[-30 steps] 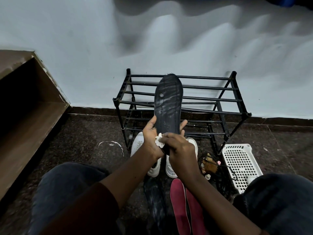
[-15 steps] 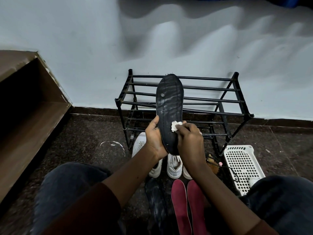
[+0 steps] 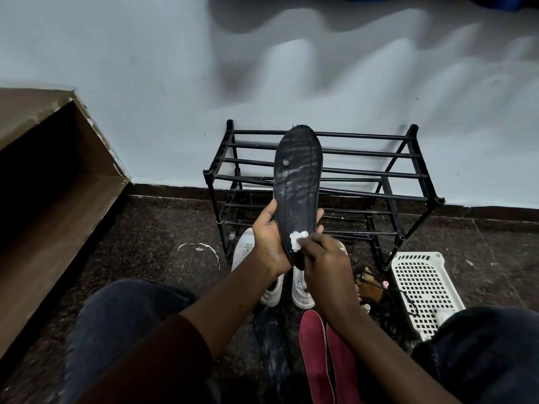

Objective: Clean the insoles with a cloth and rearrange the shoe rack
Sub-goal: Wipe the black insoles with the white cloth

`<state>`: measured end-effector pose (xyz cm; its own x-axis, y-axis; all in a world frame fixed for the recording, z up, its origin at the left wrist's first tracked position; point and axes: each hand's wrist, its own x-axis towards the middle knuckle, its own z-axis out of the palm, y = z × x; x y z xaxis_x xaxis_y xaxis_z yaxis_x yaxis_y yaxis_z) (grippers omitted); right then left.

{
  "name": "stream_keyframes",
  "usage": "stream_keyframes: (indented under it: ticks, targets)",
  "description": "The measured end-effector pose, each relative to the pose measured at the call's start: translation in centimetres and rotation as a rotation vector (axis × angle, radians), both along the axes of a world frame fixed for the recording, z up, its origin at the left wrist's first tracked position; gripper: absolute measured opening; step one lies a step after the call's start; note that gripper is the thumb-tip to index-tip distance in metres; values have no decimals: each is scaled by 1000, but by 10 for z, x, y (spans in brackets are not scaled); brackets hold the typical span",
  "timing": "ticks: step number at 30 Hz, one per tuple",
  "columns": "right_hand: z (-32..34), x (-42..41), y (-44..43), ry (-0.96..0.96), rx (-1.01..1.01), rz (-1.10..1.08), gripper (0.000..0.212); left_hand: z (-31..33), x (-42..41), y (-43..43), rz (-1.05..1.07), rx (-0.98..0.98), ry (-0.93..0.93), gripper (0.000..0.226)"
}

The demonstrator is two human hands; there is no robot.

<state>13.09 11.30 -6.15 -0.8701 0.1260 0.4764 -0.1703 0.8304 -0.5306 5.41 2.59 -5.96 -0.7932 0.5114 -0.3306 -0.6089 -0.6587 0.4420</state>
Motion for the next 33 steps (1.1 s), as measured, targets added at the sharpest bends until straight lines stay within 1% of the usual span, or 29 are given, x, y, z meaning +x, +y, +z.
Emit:
stream_keyframes:
  ticks: [4,8,14,17,20,23,26,29,33]
  targets:
    - [15,-30,12,-39,45,-66,15,-5,5,3,-68,-25,9,62]
    - [19,-43,17,-47,-10,-80,18,-4,6,3,-87,6,30,59]
    - [7,-11,8,-61,-10,0,30,-3,2,1,-38,11,5,68]
    - [-3,6,1,-91,-15,35,31,-2,1,1,9,41,-9,67]
    - [-2,6,3,-92,-28,25,31,-4,1,2,10,20,-7,68]
    - [8,-8,8,-86,-7,-16,26,-7,3,4,-46,-21,-2,66]
    - [18,-30,16,-78,-39,-120,16,-10,7,7,-103,-38,2,62]
    - [24,-43,22,-115,-113,-172,18,-12,8,8,-107,-46,10,60]
    - [20,-28,15,-139,-157,-139,18,-16,4,6,-81,-47,8,62]
